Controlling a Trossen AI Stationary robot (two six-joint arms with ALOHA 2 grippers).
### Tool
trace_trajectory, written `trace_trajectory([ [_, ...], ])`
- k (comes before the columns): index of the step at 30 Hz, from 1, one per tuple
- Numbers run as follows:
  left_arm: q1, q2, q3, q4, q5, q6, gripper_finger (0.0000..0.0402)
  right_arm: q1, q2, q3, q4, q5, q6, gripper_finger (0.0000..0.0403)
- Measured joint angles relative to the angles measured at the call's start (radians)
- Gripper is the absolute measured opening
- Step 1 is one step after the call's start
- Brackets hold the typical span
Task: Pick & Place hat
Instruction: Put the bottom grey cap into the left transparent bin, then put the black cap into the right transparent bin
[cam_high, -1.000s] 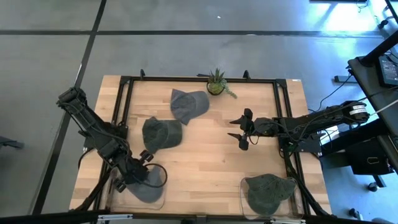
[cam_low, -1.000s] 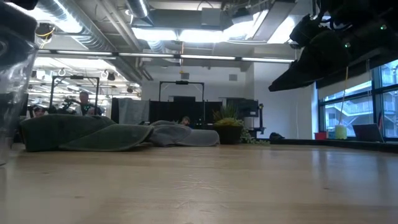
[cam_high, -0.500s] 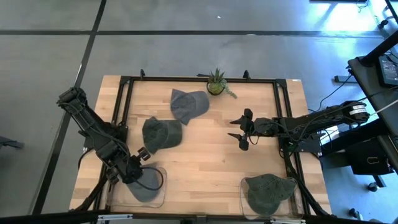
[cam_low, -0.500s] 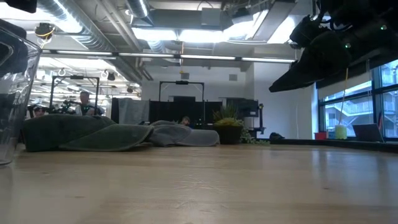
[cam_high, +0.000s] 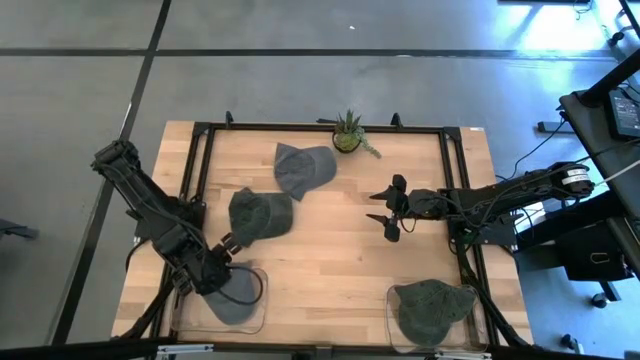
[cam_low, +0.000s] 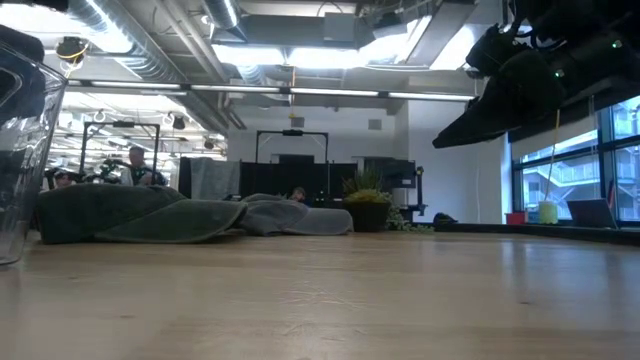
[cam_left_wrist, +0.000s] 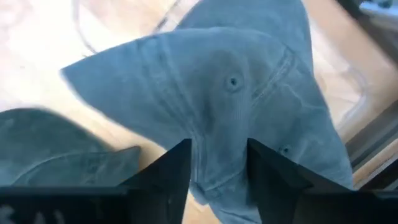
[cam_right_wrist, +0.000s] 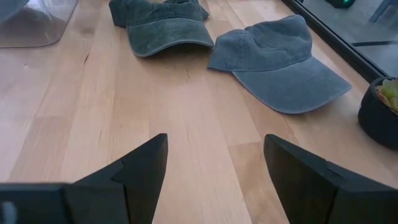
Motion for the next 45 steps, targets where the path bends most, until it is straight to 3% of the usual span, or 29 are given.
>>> trace_trajectory([
  [6,0.032,-0.038,0.096,-0.025,-0.052,-0.095,0.0168,0.000,0.000,0.000,0.000,0.000,0.000,0.0265],
  [13,0.121,-0.158,0.098,0.013,-0.243,-0.151,0.0165,0.000,0.000,0.000,0.002,0.000,0.001,0.0265],
  [22,0.331,-0.254,-0.020,0.313,-0.389,-0.351,0.0168,0.000,0.000,0.000,0.007,0.000,-0.001,0.0265],
  [25,0.404,-0.264,-0.104,0.333,-0.426,-0.485,0.0168,0.000,0.000,0.000,0.006,0.000,-0.001,0.0265],
  [28,0.486,-0.277,-0.185,0.316,-0.506,-0.777,0.0169,0.000,0.000,0.000,0.006,0.000,-0.001,0.0265],
  [30,0.527,-0.283,-0.226,0.287,-0.498,-0.885,0.0168,0.000,0.000,0.000,0.006,0.000,-0.001,0.0265],
  [34,0.580,-0.285,-0.265,0.263,-0.422,-0.922,0.0169,0.000,0.000,0.000,0.002,0.000,-0.027,0.0265],
  [39,0.608,-0.285,-0.307,0.306,-0.416,-0.912,0.0169,0.000,0.000,0.000,0.002,0.000,-0.051,0.0265],
  [45,0.663,-0.260,-0.313,0.244,-0.424,-1.078,0.0183,0.000,0.000,0.000,0.004,0.000,-0.049,0.0265],
])
